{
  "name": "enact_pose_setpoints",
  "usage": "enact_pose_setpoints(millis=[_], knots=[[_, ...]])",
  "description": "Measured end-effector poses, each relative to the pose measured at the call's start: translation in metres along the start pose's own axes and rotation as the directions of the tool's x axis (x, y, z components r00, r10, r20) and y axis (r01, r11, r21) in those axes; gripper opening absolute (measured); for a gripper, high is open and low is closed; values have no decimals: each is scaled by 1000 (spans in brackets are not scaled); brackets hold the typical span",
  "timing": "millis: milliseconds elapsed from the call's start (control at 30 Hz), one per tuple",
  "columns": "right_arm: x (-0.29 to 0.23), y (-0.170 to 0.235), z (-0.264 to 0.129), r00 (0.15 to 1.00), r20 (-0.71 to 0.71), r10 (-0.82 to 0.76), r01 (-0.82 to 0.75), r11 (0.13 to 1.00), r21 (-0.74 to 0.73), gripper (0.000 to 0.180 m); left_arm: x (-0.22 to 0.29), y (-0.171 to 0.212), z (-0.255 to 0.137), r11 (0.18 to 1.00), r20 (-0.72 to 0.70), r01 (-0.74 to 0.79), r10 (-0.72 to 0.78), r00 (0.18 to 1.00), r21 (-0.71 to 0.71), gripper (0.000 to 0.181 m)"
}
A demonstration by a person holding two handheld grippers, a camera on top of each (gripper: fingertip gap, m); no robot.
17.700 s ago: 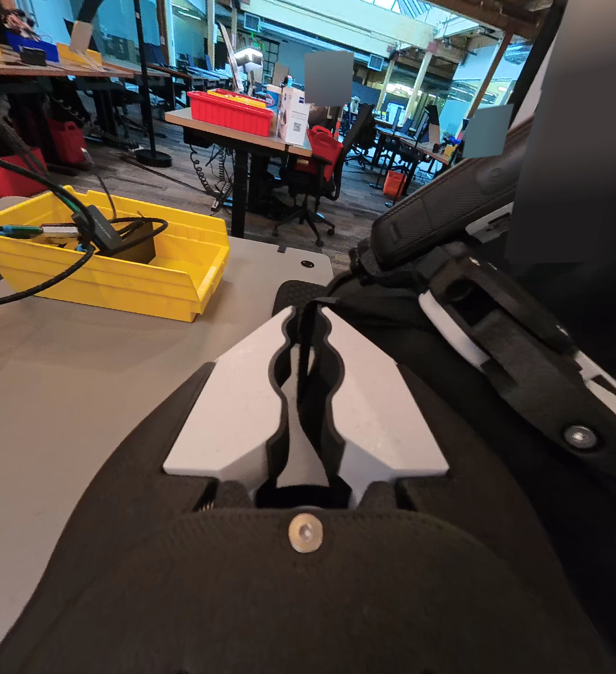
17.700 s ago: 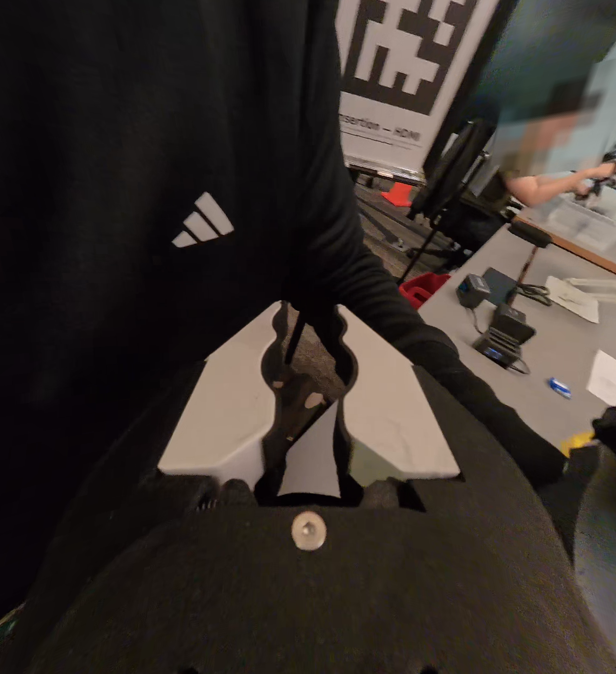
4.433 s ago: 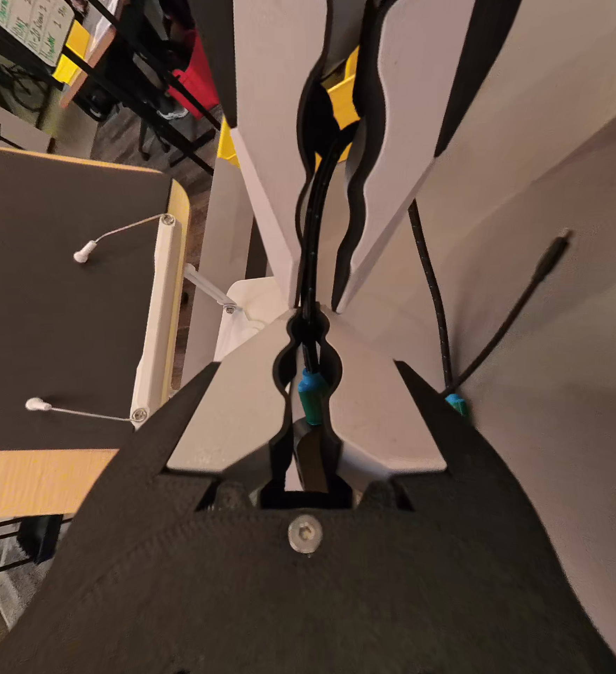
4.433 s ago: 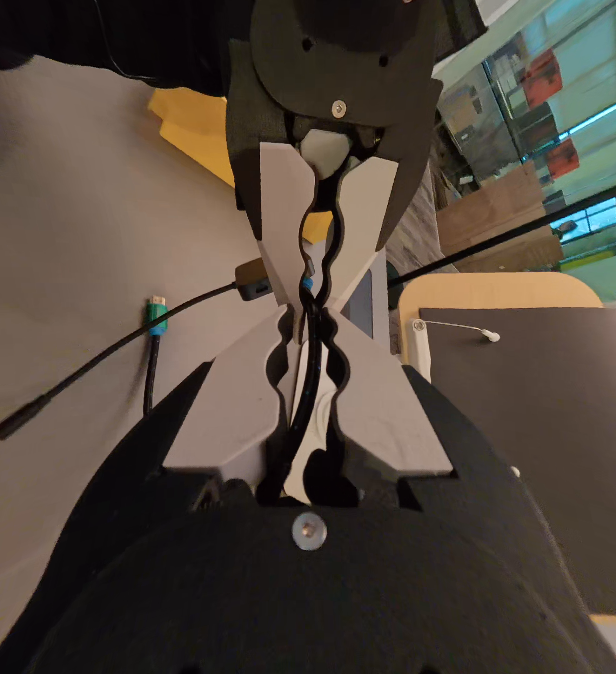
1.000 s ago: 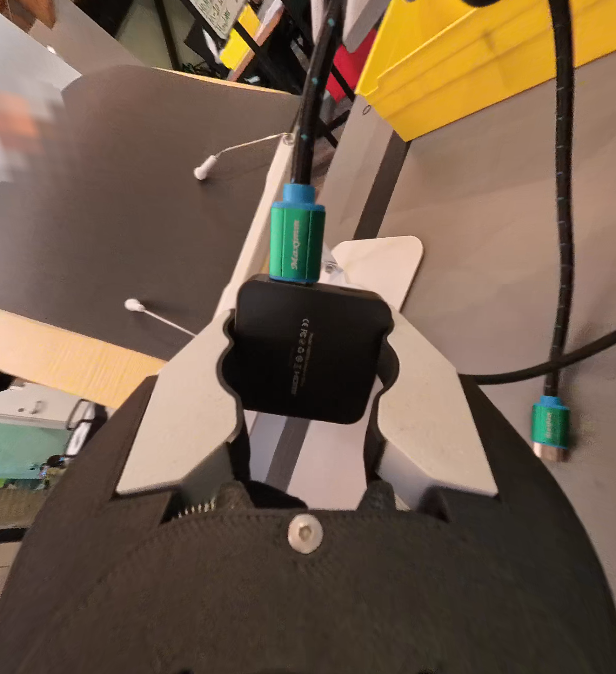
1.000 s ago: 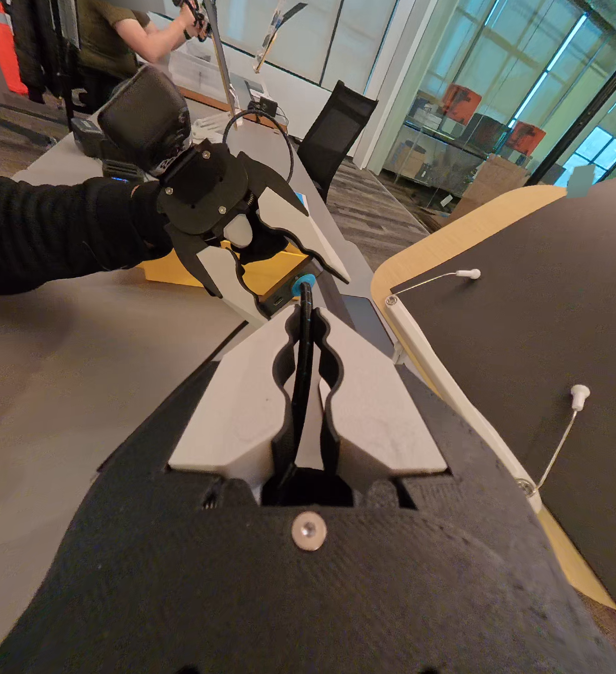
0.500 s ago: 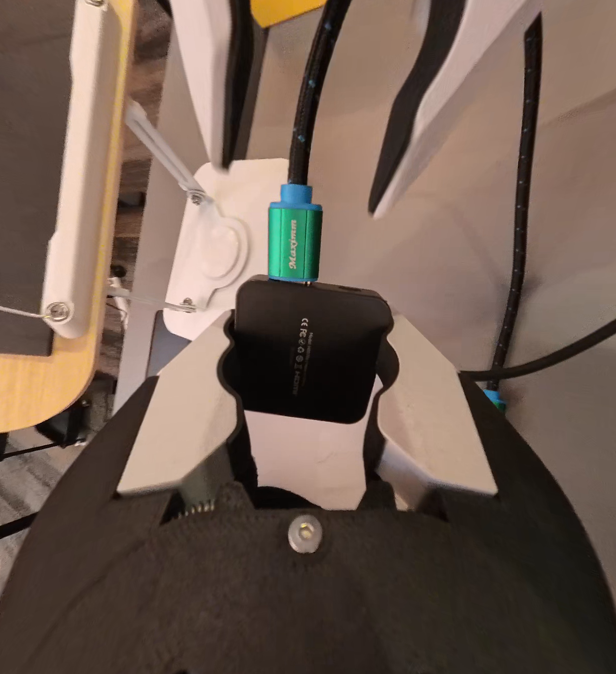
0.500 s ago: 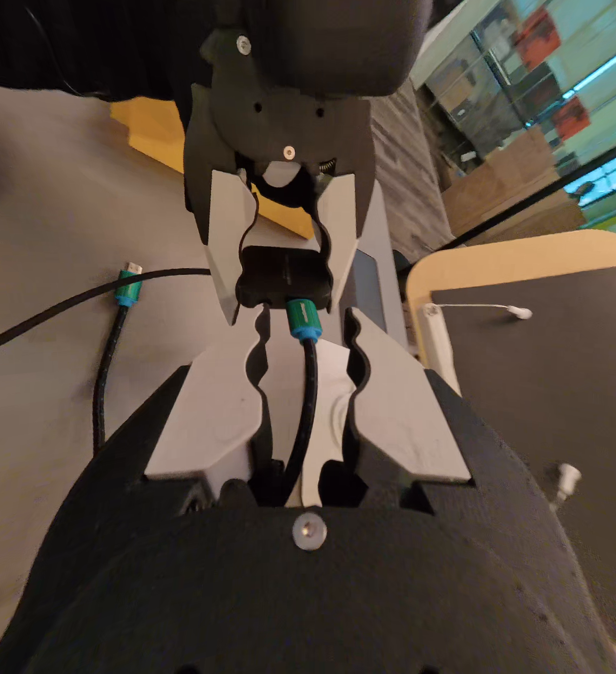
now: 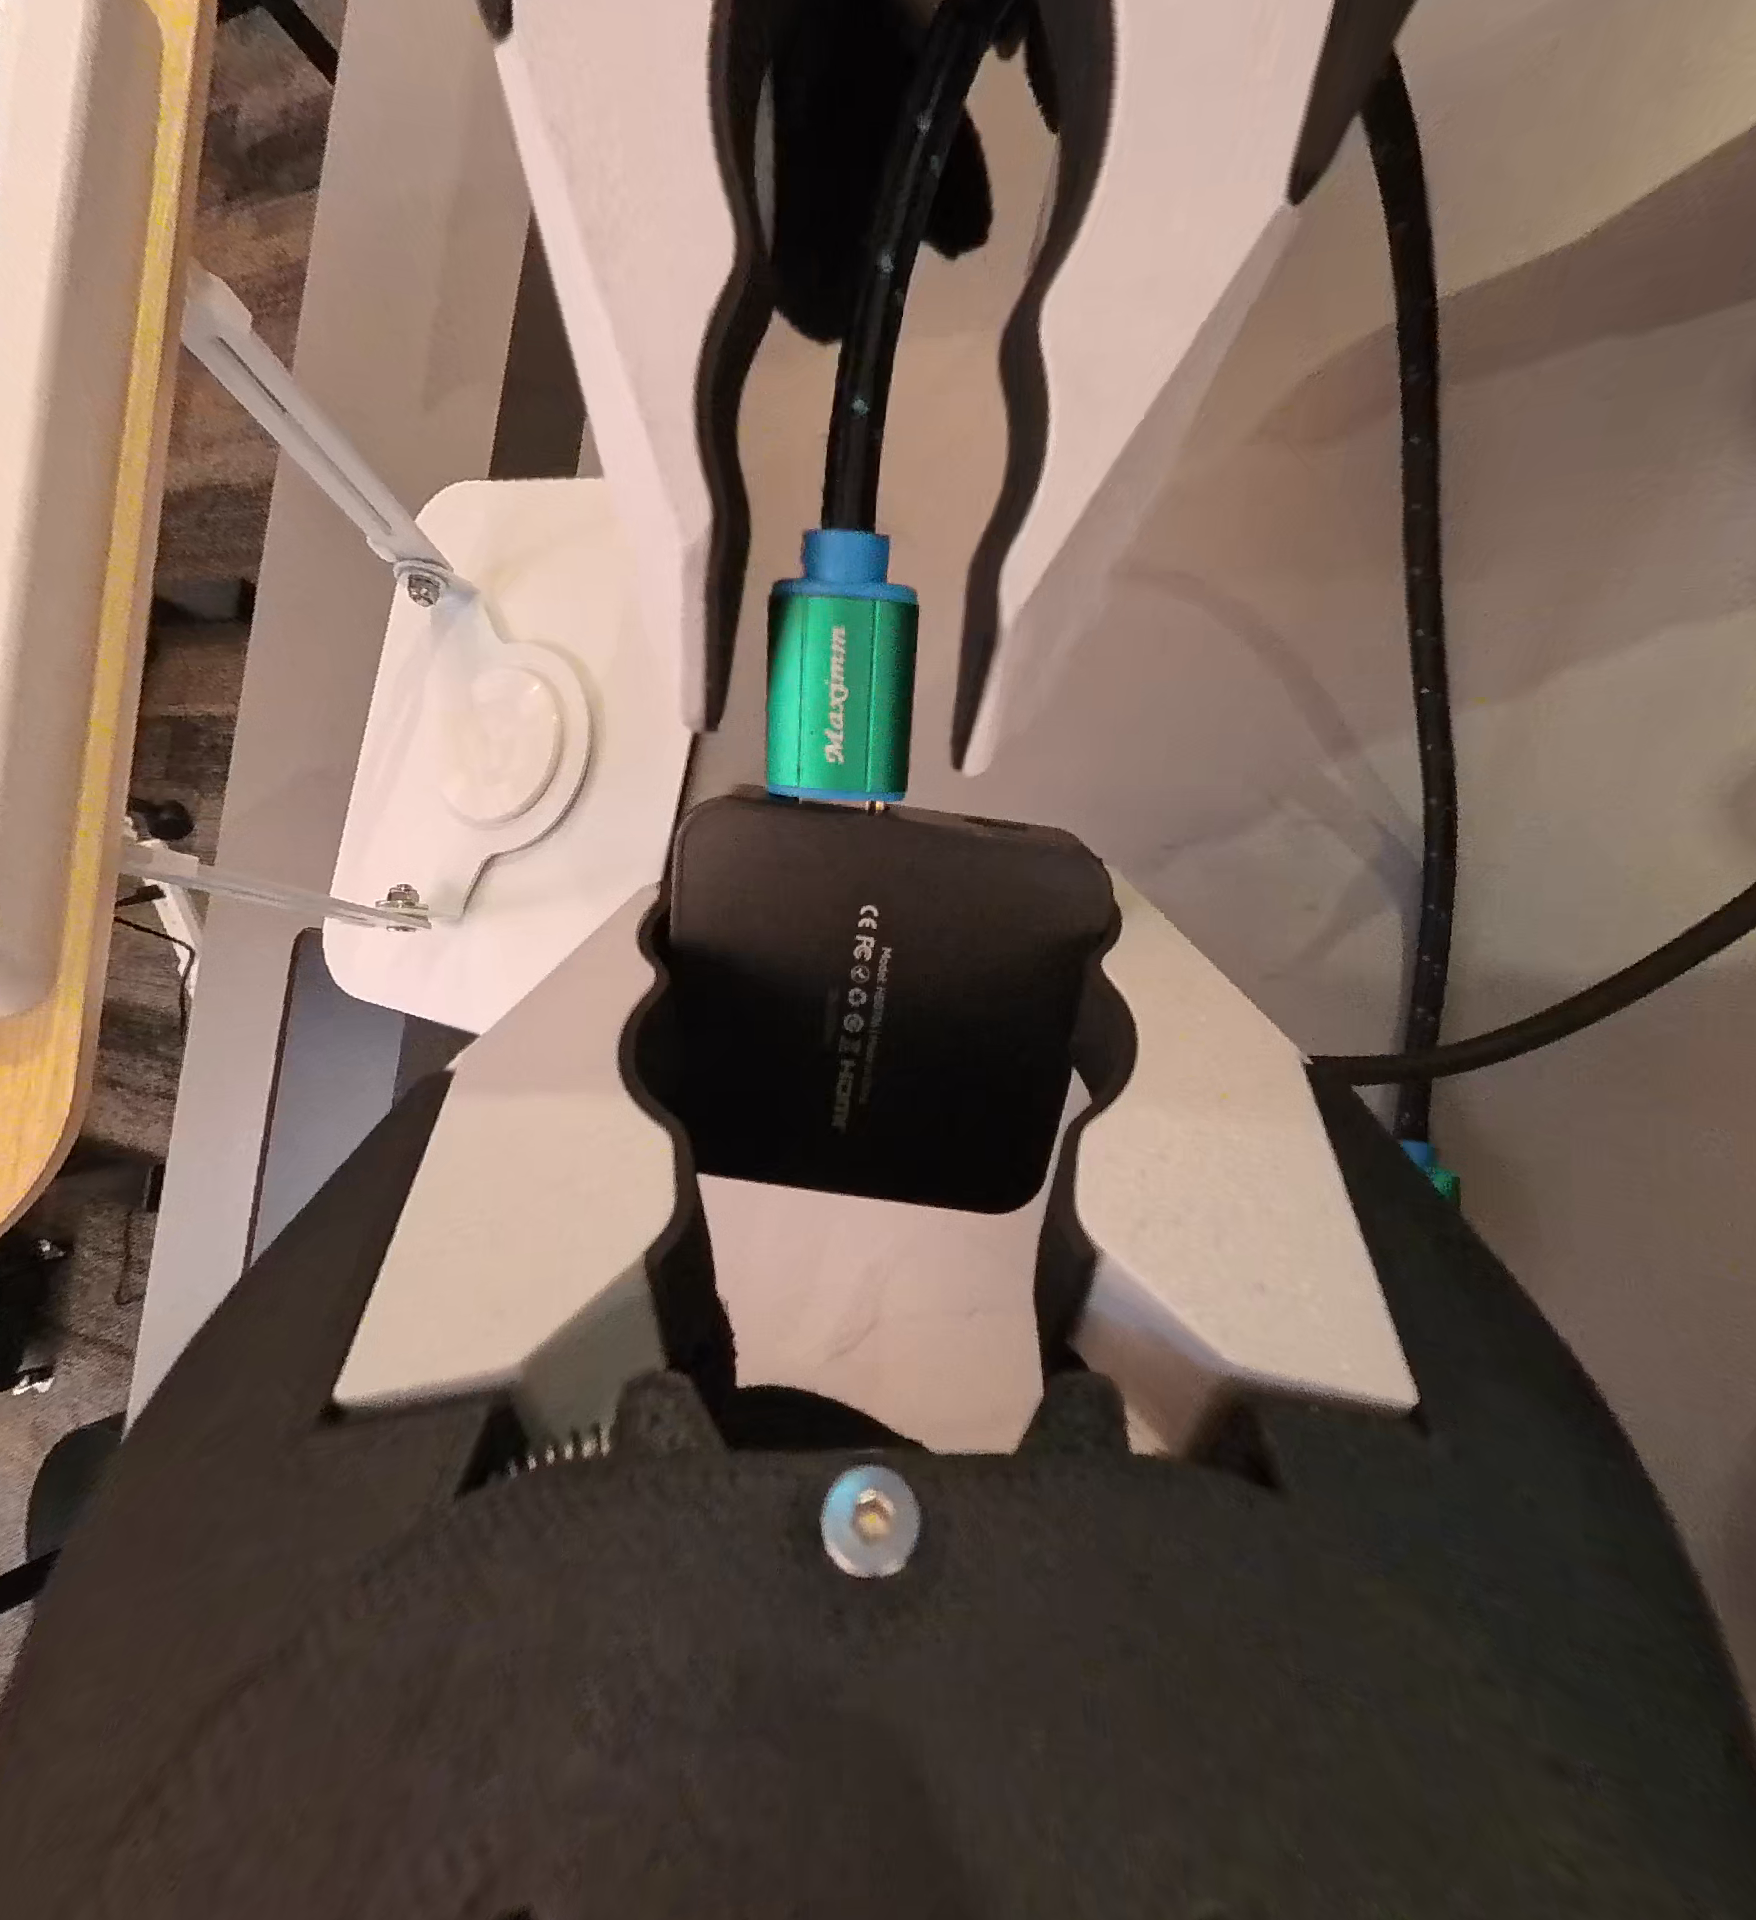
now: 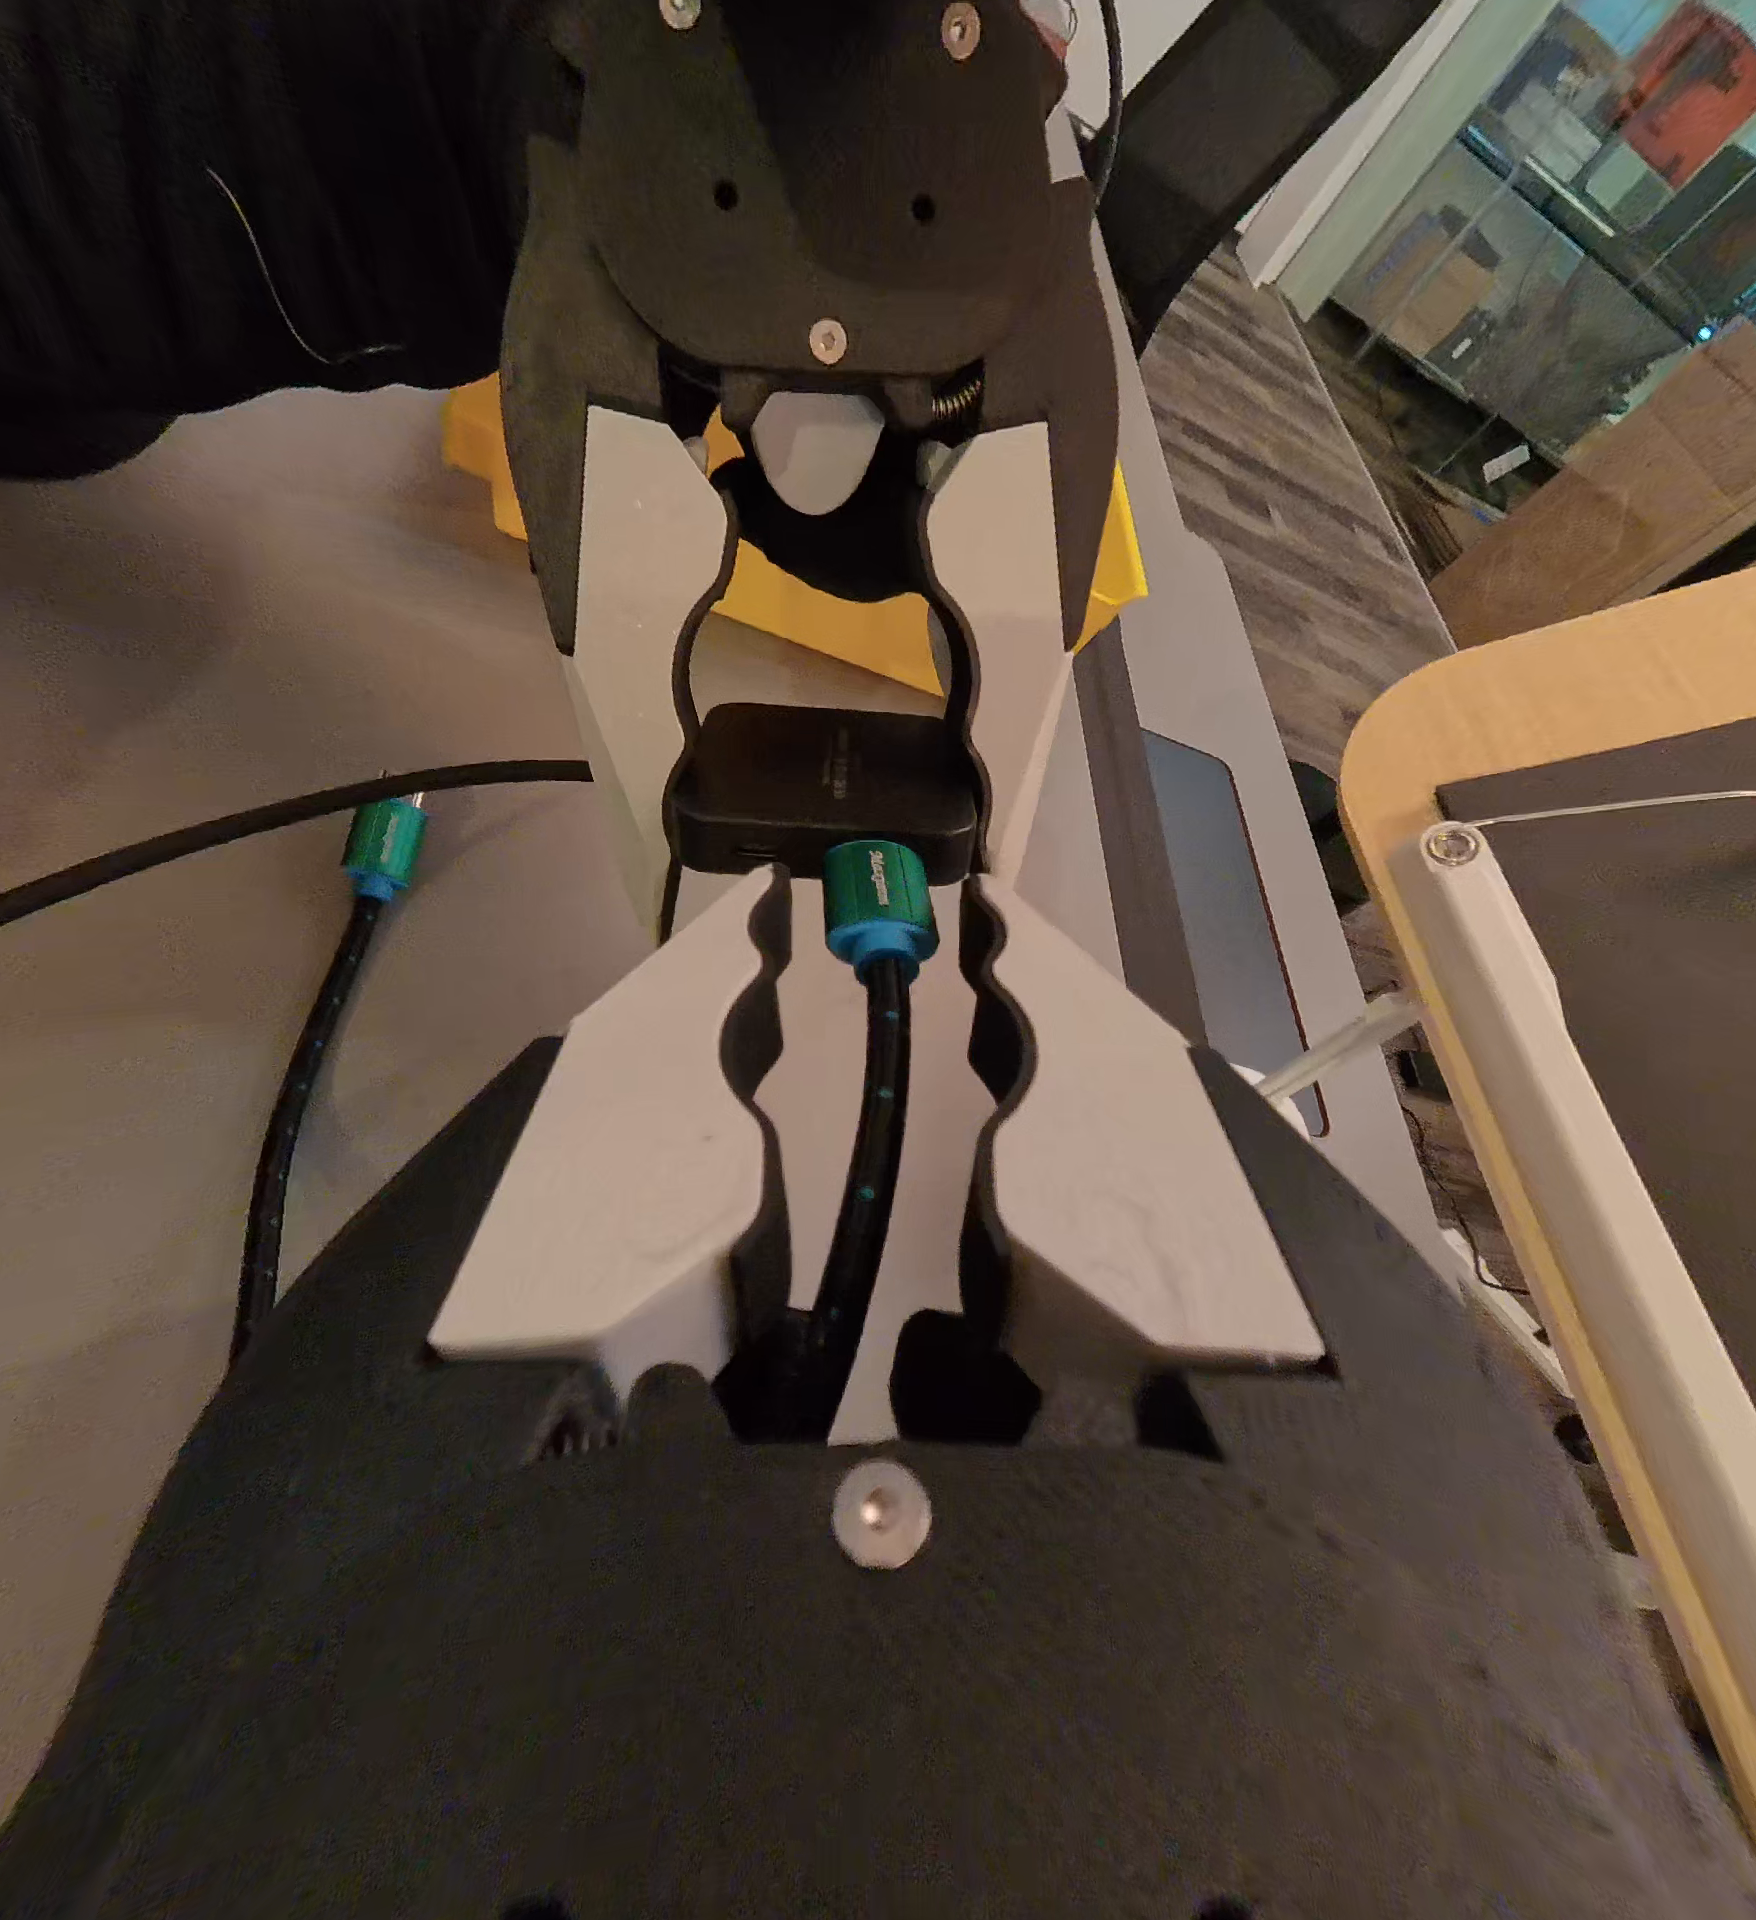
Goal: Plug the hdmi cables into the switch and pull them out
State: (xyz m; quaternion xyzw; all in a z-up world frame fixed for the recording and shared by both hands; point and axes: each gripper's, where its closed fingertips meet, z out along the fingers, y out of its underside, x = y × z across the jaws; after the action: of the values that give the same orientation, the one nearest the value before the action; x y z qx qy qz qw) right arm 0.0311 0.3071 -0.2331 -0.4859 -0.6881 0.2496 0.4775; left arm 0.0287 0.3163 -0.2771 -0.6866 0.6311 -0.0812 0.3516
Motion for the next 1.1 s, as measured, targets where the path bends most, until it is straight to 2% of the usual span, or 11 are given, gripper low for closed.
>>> enact_pose_setpoints(millis=[167, 433, 767, 1100], knots=[[-1, 5, 1, 998, 27, 53, -54, 998, 12, 23, -1, -1, -1, 1000, 15, -13, 13, 1000, -4, 74], [3, -6, -4, 993, 44, 107, -113, 980, 163, 19, -2, -5, -3, 999, 25, -26, 25, 999, 25, 74], [2, -5, -6, 994, 50, 99, -106, 980, 170, 22, -4, -8, -2, 998, 42, -48, 46, 998, 43, 74], [3, 3, -6, 998, 23, 59, -62, 991, 118, 19, -4, -8, 2, 997, 45, -57, 55, 997, 43, 74]])
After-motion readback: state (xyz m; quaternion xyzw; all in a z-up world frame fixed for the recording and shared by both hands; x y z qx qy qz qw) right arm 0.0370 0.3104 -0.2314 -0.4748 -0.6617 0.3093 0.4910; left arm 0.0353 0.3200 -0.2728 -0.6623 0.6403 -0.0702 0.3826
